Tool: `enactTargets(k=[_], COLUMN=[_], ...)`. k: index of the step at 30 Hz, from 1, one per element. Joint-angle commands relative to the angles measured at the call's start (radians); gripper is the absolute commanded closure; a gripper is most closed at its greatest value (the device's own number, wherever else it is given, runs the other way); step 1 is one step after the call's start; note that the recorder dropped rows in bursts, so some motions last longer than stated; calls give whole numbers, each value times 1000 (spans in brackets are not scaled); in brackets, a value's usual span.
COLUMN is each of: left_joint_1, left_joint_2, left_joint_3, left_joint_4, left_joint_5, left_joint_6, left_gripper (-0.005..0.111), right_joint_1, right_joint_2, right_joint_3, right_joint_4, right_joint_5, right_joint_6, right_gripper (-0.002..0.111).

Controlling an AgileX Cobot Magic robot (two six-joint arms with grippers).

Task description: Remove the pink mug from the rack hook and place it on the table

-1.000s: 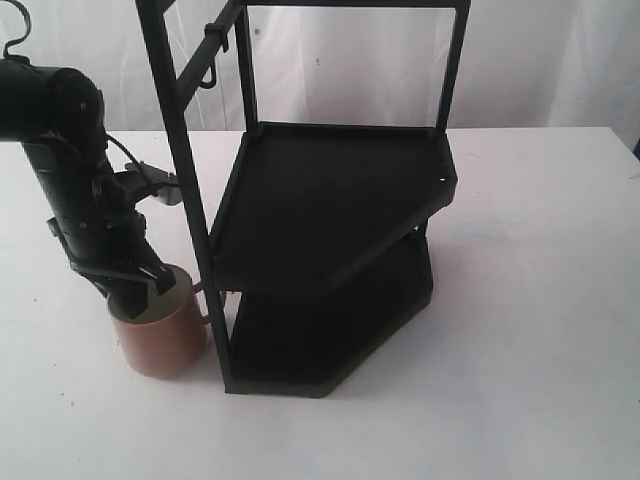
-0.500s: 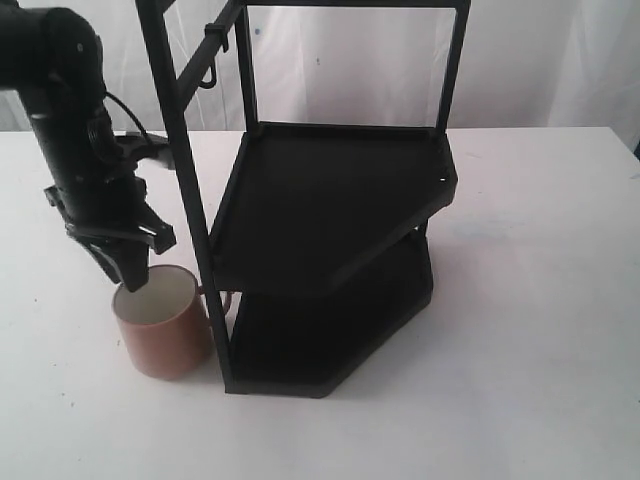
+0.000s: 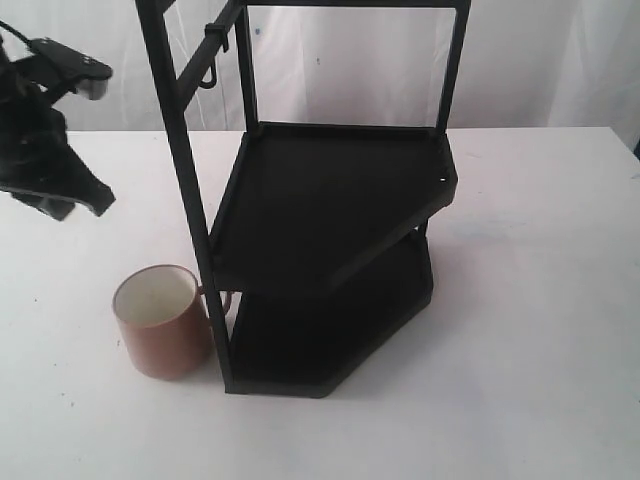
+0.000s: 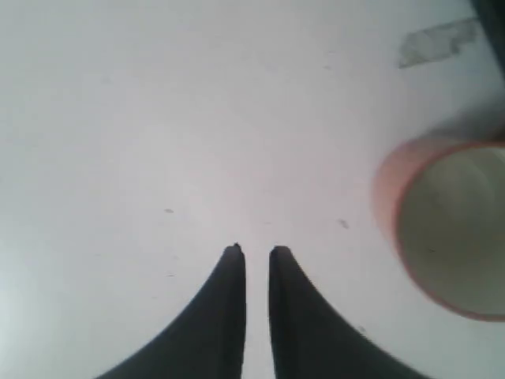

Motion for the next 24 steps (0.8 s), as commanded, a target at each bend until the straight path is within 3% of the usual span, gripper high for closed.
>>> enactTargets(k=[1,6,10,16,24], left_joint_1=[4,87,177,183,183], left_joint_2=[-132,-203,-281,-566,-1085], left_joint_3=[163,387,568,680,745], left_joint_4=[280,496,512,513,486], left_joint_5=[-123,-230,-371,-431,-357], left_joint_6=[-249,-519,-662,-657,-553], left_gripper=[107,107,107,107,107], right_joint_1=[-7,-7,-7,-7,-7], right_joint_2=[2,2,2,2,2], right_joint_3=[-8,-8,-8,-8,-8], right_joint_4=[-3,-3,-3,-3,-3], right_joint_5=[-7,-7,-7,-7,-7], right_joint_6=[2,2,2,2,2], right_gripper=[108,108,108,108,108])
